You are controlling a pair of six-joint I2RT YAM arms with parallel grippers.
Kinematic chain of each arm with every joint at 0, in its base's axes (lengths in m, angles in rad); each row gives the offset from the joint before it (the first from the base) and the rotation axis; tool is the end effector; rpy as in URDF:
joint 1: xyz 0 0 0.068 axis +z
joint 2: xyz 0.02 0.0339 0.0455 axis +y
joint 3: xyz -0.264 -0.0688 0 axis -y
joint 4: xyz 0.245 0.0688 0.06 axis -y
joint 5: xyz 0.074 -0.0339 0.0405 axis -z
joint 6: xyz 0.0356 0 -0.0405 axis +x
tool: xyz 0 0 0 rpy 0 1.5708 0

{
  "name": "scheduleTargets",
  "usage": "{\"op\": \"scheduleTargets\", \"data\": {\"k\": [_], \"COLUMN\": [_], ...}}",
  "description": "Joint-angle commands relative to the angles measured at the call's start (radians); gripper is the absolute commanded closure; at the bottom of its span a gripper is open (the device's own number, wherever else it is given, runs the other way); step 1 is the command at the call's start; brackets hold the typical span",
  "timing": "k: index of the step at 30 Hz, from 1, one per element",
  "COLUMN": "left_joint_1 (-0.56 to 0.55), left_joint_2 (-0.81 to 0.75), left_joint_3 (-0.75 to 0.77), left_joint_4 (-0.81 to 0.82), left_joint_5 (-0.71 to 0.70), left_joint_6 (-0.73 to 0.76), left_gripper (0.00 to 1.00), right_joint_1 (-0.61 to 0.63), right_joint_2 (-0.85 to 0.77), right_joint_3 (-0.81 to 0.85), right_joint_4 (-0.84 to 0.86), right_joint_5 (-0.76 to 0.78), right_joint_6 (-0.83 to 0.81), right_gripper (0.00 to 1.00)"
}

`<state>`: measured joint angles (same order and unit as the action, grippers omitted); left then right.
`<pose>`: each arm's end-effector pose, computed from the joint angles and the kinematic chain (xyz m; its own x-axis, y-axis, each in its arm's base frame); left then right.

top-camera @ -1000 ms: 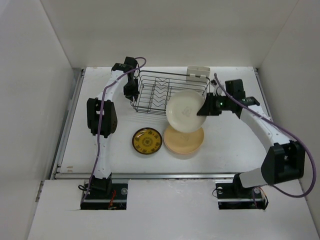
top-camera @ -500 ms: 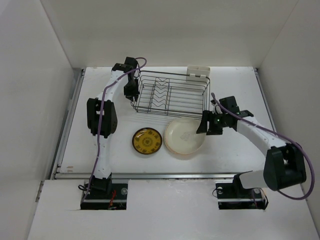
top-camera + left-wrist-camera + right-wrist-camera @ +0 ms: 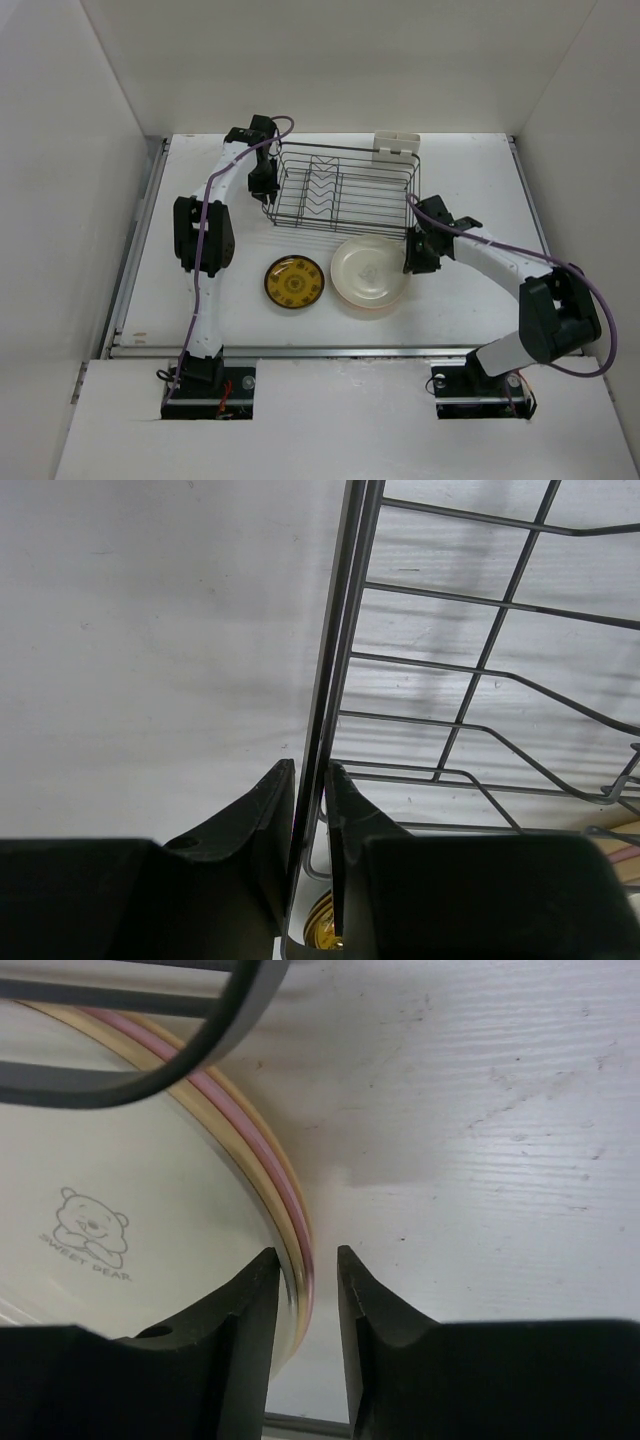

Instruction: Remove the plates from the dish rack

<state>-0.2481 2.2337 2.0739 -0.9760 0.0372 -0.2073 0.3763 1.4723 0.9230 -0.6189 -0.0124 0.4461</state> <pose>0.4650 -0.1192 0.2425 -0.9139 0.0193 -0.4054 0.0741 0.9900 -0.1197 0.2577 0.1023 0.1986 -0.9324 0.0954 -0.3485 0.0336 0.9832 0.1793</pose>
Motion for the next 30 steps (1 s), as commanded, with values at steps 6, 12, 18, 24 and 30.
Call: {"op": "scheduleTargets", "data": {"k": [6,12,18,24,30], "left_joint_1": [-0.016,-0.016,-0.016,-0.006,0.003], "left_joint_2": [-0.043,-0.065,-0.074,-0.059,0.076], "left_joint_3": [-0.012,-0.003,-0.056,-0.089,0.146], "left_joint_4": [-0.061,-0.061,-0.061,-0.043,-0.101], "left_joint_5": [-0.028,-0.004,0.044,0.090,0.081], "left_joint_6": [-0.015,-0.006,-0.052,-0.121,-0.110], "left_gripper": [0.98,0.94,1.00,1.00,1.00], "right_joint_1": [0.047,0.047,0.010,-0.072,-0.139], "right_joint_2": [-0.061,-0.228,-0.150,-0.040,0.201], "right_joint_3": [0.065,0.111,0.255,0.395,0.554], "right_joint_4": [0.019,0.073,0.024,0.085,0.168], "right_joint_5": [0.045,0.008,0.165,0.227,0.150], "right_joint_6": [-0.006,-0.015,0.032,0.019,-0.044], "right_gripper": [0.41,0.25,0.24,0.26,0.31]}}
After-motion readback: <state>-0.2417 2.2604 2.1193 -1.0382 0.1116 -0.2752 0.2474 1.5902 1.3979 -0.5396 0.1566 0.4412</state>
